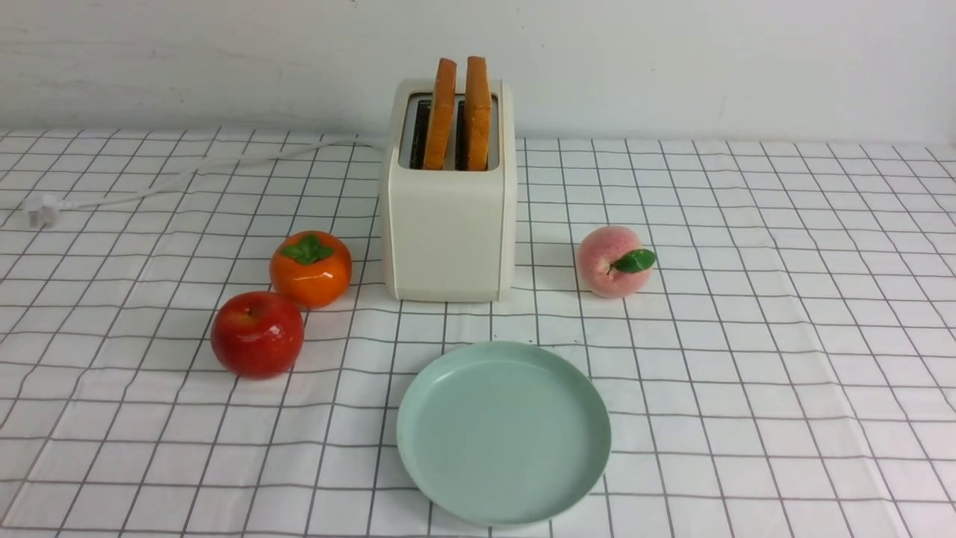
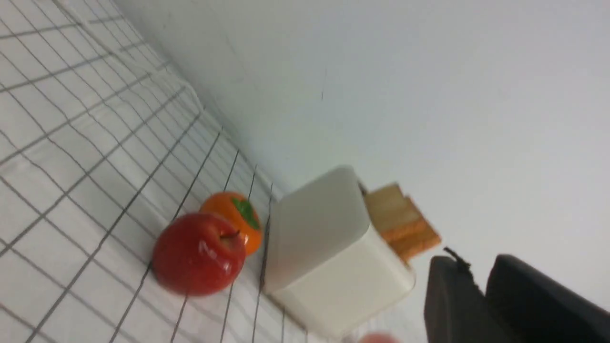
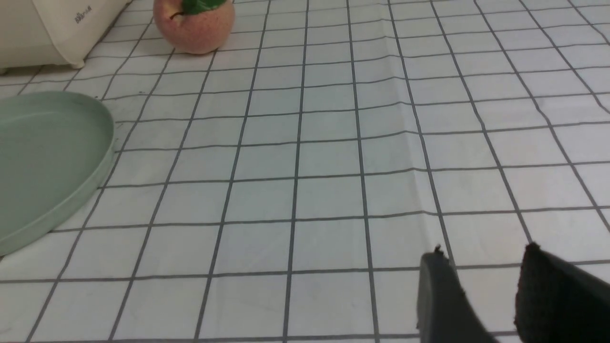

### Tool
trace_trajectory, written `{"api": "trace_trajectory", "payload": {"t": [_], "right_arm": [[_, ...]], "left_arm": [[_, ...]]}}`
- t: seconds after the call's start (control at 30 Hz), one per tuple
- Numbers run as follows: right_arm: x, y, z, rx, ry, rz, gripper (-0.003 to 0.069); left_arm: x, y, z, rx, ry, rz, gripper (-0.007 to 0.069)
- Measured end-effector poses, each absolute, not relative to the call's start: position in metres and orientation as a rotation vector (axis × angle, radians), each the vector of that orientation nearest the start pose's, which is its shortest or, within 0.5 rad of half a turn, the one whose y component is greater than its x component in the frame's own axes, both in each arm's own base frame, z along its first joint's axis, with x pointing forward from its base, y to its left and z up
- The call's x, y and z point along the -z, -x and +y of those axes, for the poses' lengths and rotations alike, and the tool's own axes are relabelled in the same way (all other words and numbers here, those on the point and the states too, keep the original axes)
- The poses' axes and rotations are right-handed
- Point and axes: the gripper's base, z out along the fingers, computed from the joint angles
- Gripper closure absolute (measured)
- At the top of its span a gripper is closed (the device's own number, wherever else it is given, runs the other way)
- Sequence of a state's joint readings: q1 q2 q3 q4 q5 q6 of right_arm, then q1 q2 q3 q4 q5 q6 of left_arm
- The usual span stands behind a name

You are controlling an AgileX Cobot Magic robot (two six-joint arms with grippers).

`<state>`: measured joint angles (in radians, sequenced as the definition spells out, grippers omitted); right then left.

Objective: Take toasted bread from bread machine on white checkered table place on plate.
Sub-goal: 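Reach for a toast slice standing in the toaster with the left gripper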

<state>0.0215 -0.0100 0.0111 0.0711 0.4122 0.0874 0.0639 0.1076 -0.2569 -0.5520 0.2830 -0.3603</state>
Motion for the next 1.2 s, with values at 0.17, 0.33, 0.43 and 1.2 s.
{"api": "trace_trajectory", "payload": {"t": [0.17, 0.33, 0.43, 1.2], "right_arm": [[-0.173, -0.051, 0.004, -0.145, -0.105, 1.896, 0.0419], [-0.173, -0.051, 0.004, -0.145, -0.105, 1.896, 0.0419], [-0.173, -0.051, 0.004, -0.145, -0.105, 1.896, 0.0419], [-0.173, -0.051, 0.004, -0.145, -0.105, 1.896, 0.0419]], "left_arm": [[-0.308, -0.078, -0.017, 0.604, 0.553, 1.990, 0.0638], [-0.320, -0.120, -0.012, 0.439, 0.501, 2.351, 0.0638], [-0.322, -0.148, -0.013, 0.443, 0.479, 2.435, 0.0638], [-0.386, -0.335, -0.183, 0.406, -0.140, 2.296, 0.0549]]}}
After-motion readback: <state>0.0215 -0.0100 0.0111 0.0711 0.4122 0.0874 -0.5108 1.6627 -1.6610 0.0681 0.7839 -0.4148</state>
